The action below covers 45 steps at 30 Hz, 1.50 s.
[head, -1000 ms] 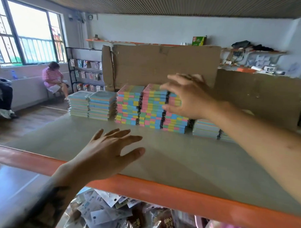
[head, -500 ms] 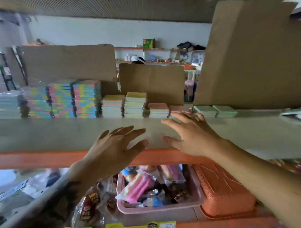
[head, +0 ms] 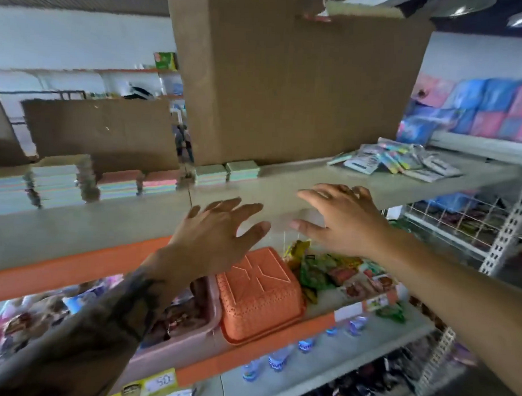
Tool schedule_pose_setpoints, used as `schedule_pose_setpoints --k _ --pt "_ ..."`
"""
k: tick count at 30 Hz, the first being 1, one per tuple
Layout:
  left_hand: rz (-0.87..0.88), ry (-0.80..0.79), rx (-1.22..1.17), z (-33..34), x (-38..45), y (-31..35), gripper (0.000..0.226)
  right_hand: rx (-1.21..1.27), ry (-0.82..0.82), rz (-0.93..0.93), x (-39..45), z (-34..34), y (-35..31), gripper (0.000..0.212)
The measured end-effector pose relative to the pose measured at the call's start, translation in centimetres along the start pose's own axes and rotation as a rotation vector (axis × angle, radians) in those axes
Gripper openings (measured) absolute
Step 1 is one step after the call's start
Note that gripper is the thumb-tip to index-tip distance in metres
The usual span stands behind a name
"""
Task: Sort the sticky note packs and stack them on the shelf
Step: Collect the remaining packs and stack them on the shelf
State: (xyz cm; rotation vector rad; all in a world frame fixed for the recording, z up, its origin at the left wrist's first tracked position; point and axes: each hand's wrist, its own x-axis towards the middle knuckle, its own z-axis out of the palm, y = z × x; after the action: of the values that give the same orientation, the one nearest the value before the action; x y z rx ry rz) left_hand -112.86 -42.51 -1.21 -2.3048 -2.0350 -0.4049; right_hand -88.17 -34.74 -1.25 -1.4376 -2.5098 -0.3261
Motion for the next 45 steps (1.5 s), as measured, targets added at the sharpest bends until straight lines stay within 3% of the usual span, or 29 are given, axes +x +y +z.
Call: schedule_pose_setpoints --k 7,15,21,26,30,34,37,41,45 --pt "0.152 -0.081 -0.041 2.9 11.6 8.6 0.064 -0.024 -0.032 0.137 -0.7 0.3 10.8 0.070" --pt "0.256 -0.093 -0.036 3.2 25.6 14.7 0.063 -0.085 -0.046 0.263 4.7 -1.7 23.1 0.064" --pt "0.195 -0.131 -0.106 6.0 34.3 16.3 0.068 -0.032 -0.040 0.297 8.6 -0.2 30.0 0.064" --pt "0.042 -0.099 -0.148 8.9 38.8 16.5 0.074 0.051 -0.005 0.294 12.7 1.1 34.6 0.062" --pt "-0.049 -0.138 -0.268 10.1 41.1 17.4 0.053 0.121 -0.023 0.272 16.0 2.4 37.7 0.067" --pt "-0.168 -0.094 -0.366 10.3 41.9 18.8 0.032 0.167 -0.093 0.183 18.3 3.2 39.8 0.046" --pt "-0.247 -0.061 -0.410 10.7 42.5 19.2 0.019 0.234 -0.133 0.128 19.8 3.8 41.1 0.045" --pt "-0.291 -0.009 -0.388 10.9 42.5 19.7 0.009 0.329 -0.154 0.065 21.3 4.8 42.6 0.047" --pt "-0.339 0.057 -0.382 10.6 41.7 20.0 0.012 0.376 -0.130 0.010 22.0 5.0 43.1 0.048"
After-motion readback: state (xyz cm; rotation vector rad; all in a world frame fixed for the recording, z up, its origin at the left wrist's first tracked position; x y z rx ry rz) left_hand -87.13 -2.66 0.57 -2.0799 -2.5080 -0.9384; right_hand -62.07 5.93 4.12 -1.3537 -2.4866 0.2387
